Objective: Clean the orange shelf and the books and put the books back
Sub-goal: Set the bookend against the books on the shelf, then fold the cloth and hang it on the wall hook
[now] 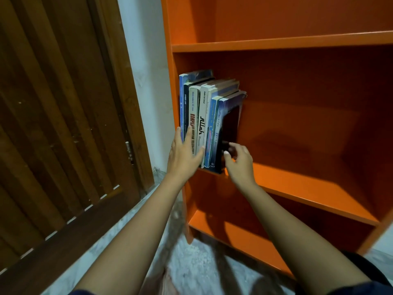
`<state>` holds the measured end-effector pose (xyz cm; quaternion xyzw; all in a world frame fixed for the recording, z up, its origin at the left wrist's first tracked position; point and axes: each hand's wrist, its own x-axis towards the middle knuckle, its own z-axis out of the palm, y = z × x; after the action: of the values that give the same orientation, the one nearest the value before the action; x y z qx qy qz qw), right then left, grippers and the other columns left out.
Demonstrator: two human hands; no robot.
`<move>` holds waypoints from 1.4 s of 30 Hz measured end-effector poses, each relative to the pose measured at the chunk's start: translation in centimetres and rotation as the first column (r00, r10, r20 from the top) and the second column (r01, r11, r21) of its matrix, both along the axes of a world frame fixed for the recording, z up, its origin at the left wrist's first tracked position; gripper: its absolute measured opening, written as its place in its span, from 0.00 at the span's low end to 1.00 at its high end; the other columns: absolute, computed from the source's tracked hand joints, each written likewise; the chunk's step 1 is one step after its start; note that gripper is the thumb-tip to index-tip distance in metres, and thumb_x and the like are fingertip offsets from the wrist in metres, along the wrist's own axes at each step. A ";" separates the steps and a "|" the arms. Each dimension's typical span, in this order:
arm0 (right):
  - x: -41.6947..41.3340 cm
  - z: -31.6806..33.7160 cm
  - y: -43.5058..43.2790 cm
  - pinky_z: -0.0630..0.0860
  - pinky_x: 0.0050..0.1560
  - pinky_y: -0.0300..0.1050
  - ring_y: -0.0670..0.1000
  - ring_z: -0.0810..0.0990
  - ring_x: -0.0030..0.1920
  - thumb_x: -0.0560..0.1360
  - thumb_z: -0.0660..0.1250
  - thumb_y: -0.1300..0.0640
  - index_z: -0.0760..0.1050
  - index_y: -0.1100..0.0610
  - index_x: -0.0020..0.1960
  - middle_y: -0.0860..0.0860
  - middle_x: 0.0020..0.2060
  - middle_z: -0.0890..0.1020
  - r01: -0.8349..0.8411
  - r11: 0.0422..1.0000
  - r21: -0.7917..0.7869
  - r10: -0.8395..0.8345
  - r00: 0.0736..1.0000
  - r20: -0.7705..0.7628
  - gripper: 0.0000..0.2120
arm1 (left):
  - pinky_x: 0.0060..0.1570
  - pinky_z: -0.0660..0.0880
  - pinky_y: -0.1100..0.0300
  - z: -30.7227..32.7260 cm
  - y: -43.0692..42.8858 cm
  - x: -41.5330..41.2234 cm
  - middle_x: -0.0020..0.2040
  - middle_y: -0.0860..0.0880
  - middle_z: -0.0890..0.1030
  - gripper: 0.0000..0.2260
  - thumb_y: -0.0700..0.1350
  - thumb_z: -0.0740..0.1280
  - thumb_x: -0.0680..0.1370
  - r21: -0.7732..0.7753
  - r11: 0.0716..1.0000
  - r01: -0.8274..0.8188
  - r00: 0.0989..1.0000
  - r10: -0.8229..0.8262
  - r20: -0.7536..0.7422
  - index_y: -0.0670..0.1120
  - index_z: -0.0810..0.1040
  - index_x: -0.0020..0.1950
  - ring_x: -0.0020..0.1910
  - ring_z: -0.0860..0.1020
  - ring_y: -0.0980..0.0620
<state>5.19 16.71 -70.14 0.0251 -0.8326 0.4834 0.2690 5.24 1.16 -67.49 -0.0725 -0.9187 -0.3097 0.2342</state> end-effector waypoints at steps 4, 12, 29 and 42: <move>2.2 -1.5 -0.5 0.70 0.47 0.42 0.53 0.75 0.48 0.76 0.64 0.59 0.76 0.60 0.50 0.53 0.44 0.75 0.000 0.994 0.110 0.002 1.000 -0.023 0.05 | 0.61 0.70 0.54 -2.1 -1.7 2.0 0.68 0.45 0.69 0.23 0.54 0.60 0.79 -0.077 0.997 -0.004 1.000 0.006 0.026 0.45 0.65 0.72 0.66 0.69 0.48; 5.6 -11.5 -4.9 0.69 0.44 0.47 0.53 0.73 0.43 0.74 0.66 0.59 0.76 0.59 0.42 0.53 0.39 0.73 -0.134 0.964 0.229 0.101 0.984 0.149 0.04 | 0.59 0.70 0.51 -13.3 -6.4 5.8 0.66 0.44 0.72 0.23 0.54 0.62 0.78 -0.147 0.986 -0.081 0.919 0.131 0.371 0.43 0.69 0.69 0.65 0.71 0.45; 4.7 -36.3 -15.5 0.70 0.59 0.46 0.55 0.76 0.60 0.77 0.63 0.56 0.72 0.58 0.65 0.56 0.59 0.77 -0.616 0.788 -0.023 0.311 0.366 0.877 0.17 | 0.57 0.72 0.49 -39.7 -17.5 9.8 0.60 0.39 0.76 0.14 0.45 0.62 0.79 0.003 0.928 -0.372 0.443 0.175 0.879 0.40 0.74 0.62 0.59 0.74 0.38; 5.3 -41.3 -19.2 0.68 0.55 0.39 0.55 0.77 0.58 0.73 0.69 0.56 0.76 0.59 0.61 0.57 0.56 0.80 -0.486 0.872 -0.064 0.322 0.469 0.822 0.18 | 0.46 0.62 0.65 -43.3 -17.8 8.7 0.58 0.41 0.78 0.13 0.43 0.65 0.78 0.130 0.825 -0.550 0.433 0.149 0.889 0.41 0.75 0.62 0.58 0.75 0.44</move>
<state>10.51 -2.52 -111.41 0.0214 -0.8701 0.4128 -0.2684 13.95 -16.66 -110.75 0.3353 -0.8205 -0.4287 -0.1749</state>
